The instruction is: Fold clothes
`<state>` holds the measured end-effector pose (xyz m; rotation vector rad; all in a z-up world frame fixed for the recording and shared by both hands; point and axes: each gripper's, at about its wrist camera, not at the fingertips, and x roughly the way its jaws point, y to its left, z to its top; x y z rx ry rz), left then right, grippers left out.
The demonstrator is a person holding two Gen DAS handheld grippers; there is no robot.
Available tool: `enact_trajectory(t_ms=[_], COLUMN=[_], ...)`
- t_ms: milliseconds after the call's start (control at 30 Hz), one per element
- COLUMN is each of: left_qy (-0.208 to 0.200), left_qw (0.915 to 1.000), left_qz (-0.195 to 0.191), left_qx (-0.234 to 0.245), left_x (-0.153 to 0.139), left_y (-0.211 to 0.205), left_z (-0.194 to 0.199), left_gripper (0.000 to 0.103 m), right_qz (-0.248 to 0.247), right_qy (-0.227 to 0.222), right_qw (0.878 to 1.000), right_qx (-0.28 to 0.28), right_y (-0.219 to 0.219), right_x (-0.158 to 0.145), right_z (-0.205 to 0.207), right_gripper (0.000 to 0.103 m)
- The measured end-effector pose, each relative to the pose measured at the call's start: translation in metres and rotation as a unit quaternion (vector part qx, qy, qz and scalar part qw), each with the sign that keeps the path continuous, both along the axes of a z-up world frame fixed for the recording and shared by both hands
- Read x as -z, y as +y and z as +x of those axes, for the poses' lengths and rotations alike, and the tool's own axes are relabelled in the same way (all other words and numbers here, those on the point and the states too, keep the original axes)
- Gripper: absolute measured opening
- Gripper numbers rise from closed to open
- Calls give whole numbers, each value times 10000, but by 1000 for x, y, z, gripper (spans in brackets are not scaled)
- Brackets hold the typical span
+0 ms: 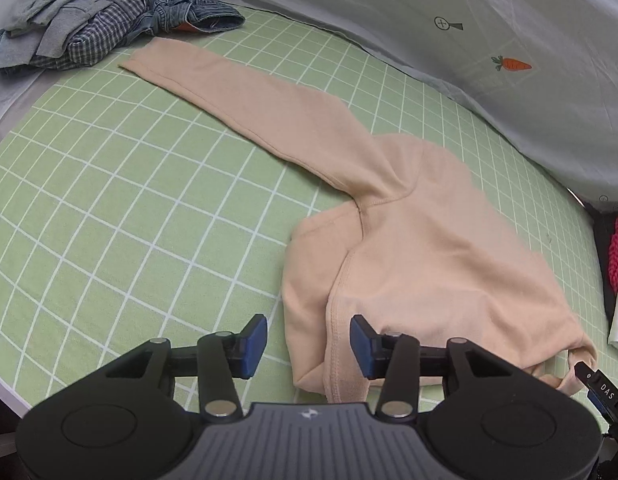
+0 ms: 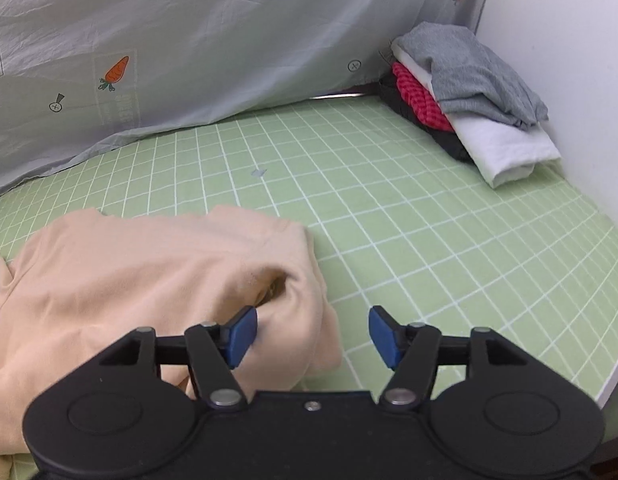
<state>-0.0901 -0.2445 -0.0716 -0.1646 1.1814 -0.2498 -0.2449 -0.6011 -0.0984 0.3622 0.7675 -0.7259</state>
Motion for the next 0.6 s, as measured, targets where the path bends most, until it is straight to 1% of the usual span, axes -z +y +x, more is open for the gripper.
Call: enact_trajectory(t_ms=[33,100,200,267,333,367,400,467,567,600], left_qy=[-4,8,61,85,118,138,157,236,469,546], left_qw=[10000,9999,9998,9997,9996,9996,9996,9994,9987,9983], left_qz=[48,120,127,107,74,48,26,-25,-119,-150], left_qx=[53,118,158,190,231,246,250,239,169,145], left_x=[2,5,8,9,12,15,18,25,38,43], left_y=[-2,-5,-4,-3,-4,-5,-5,-6,-8,-9], left_z=[1,5,13,19,26,29,31,38,51,56], left_gripper=[52,53,54,57,57,57,57,56,55,51], right_qz=[112,333,664,907,1027,1042,1024,954,889,852], right_qy=[-31,6,159,255,301,353,425,527,521,504], right_qw=[9999,9994,9977,9955,9942,9939,9938,9939,9943,9947], right_qx=[29,42,54,57,55,27,-30,-150,-255,-282], right_y=[3,13,18,18,19,19,20,20,15,13], right_x=[3,11,24,31,37,39,41,41,37,36], right_z=[-3,-5,-2,3,9,12,16,23,33,36], right_gripper=[69,79,80,80,78,68,51,37,19,15])
